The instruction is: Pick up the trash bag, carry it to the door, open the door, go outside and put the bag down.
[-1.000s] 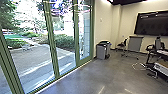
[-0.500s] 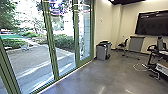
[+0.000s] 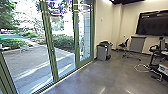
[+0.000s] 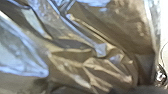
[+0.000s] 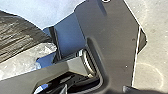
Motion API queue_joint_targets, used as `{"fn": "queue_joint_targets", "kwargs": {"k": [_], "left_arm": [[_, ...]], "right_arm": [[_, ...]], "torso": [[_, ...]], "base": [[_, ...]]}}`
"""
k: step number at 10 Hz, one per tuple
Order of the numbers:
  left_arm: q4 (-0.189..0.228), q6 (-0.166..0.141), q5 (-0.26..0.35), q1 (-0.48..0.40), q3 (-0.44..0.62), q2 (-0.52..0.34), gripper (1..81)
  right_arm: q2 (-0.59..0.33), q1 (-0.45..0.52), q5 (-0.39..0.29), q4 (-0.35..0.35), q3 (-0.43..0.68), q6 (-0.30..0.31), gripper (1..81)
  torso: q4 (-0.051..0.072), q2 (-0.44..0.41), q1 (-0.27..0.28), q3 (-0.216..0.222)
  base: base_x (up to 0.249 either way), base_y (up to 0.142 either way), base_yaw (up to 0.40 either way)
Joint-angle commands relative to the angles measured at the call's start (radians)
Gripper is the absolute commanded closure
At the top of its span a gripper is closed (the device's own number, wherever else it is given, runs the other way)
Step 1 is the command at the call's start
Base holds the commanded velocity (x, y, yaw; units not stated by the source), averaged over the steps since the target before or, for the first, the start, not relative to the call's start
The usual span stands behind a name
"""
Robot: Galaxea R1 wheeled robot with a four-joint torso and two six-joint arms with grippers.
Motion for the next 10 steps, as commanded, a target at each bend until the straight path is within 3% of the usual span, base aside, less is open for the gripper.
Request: {"fn": "queue_joint_targets", "kwargs": {"k": [1, 10], "left_arm": [[-0.003, 0.009, 0.056, -0.076, 0.001, -0.003, 81.1], [0.002, 0.009, 0.056, -0.076, 0.001, -0.001, 81.1]], "right_arm": [[0.0, 0.041, -0.059, -0.006, 0.003, -0.003, 1.0], [0.001, 0.047, -0.061, -0.007, 0.002, -0.003, 1.0]], "torso": [[0.0, 0.0, 0.0, 0.0], [0.0, 0.0, 0.0, 0.0]], "base": [[0.142, -0.075, 0.0], [0.147, -0.085, 0.0]]}}
